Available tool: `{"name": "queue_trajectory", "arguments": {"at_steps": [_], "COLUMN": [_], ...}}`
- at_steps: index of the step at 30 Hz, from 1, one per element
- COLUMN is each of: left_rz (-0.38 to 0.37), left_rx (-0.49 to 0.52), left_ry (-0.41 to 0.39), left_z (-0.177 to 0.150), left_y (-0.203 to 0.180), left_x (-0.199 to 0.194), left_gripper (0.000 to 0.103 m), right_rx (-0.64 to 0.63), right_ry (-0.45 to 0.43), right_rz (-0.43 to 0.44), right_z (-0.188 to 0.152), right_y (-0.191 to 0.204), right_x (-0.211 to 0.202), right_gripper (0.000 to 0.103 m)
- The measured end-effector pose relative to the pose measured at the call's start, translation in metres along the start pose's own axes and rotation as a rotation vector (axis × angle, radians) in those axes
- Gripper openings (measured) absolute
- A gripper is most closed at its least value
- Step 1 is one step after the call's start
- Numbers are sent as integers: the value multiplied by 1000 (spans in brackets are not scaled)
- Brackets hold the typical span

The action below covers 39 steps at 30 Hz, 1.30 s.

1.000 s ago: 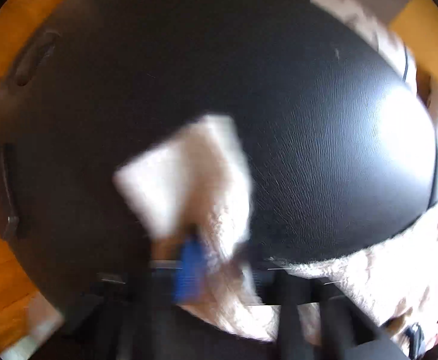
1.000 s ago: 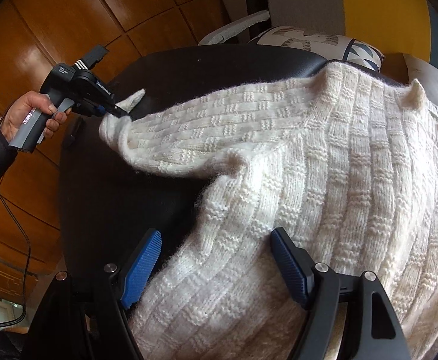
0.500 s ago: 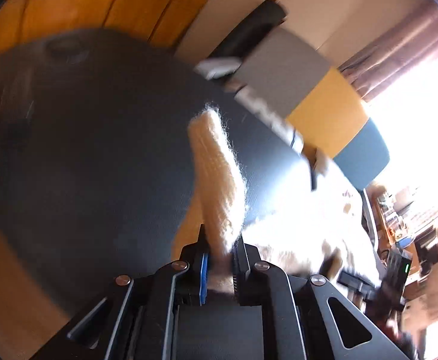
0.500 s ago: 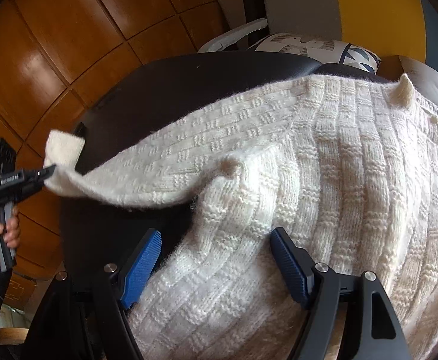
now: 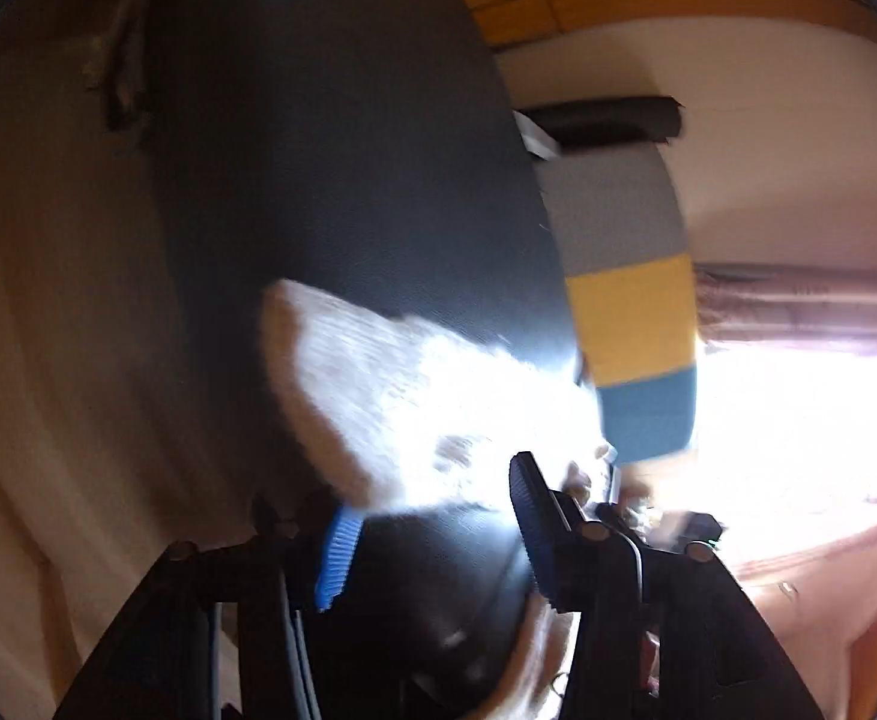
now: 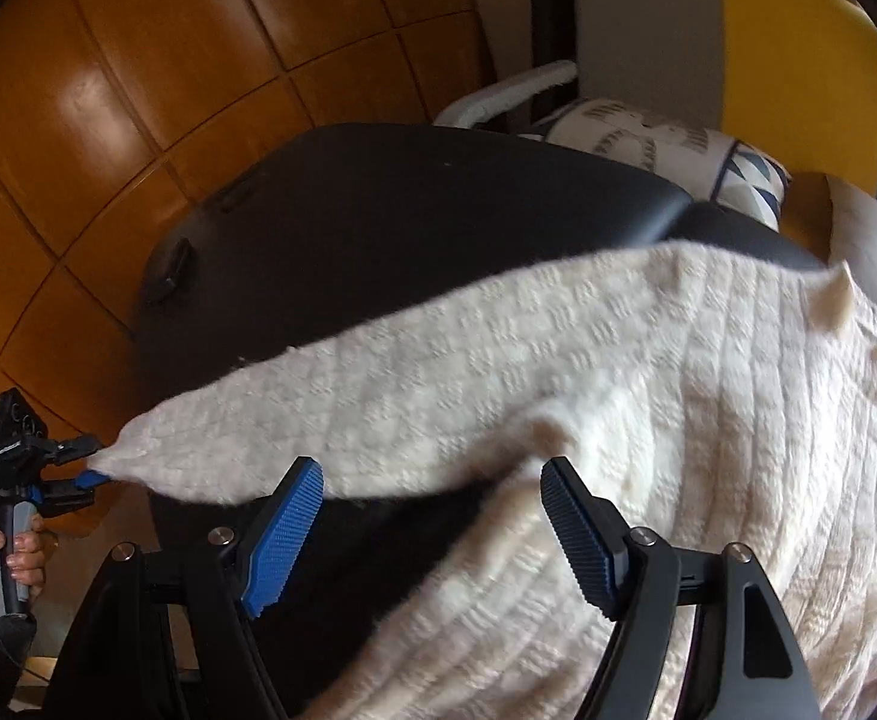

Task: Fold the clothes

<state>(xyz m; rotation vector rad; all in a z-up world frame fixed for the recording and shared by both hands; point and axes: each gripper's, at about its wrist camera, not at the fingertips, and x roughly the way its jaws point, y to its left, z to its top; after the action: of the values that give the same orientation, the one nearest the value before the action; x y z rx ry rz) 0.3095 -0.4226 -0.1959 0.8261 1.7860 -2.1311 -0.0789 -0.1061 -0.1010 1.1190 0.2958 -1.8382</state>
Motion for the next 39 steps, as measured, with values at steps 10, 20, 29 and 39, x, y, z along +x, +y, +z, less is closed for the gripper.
{"name": "queue_trajectory", "arguments": {"at_steps": [10,20,29,39], "left_rz": [346,519,585,341], "left_rx": [273,444,404,359], "left_ry": [15,-107,-130,-214], "left_z": [23,50,126,98], "left_y": [-33,-70,-111,-152], "left_x": [34,59,108,55], "left_gripper": [48,6,7,12], "right_rx": [-132,-140,-17,308], "right_ry": [175,169,94,-135], "right_rz": [-49,-155,-51,-205], "right_z": [25,48,71,-54], "right_y": [48,54,42,-81], "right_x": [76,118,97,-116], "right_gripper": [77,87,85,85]}}
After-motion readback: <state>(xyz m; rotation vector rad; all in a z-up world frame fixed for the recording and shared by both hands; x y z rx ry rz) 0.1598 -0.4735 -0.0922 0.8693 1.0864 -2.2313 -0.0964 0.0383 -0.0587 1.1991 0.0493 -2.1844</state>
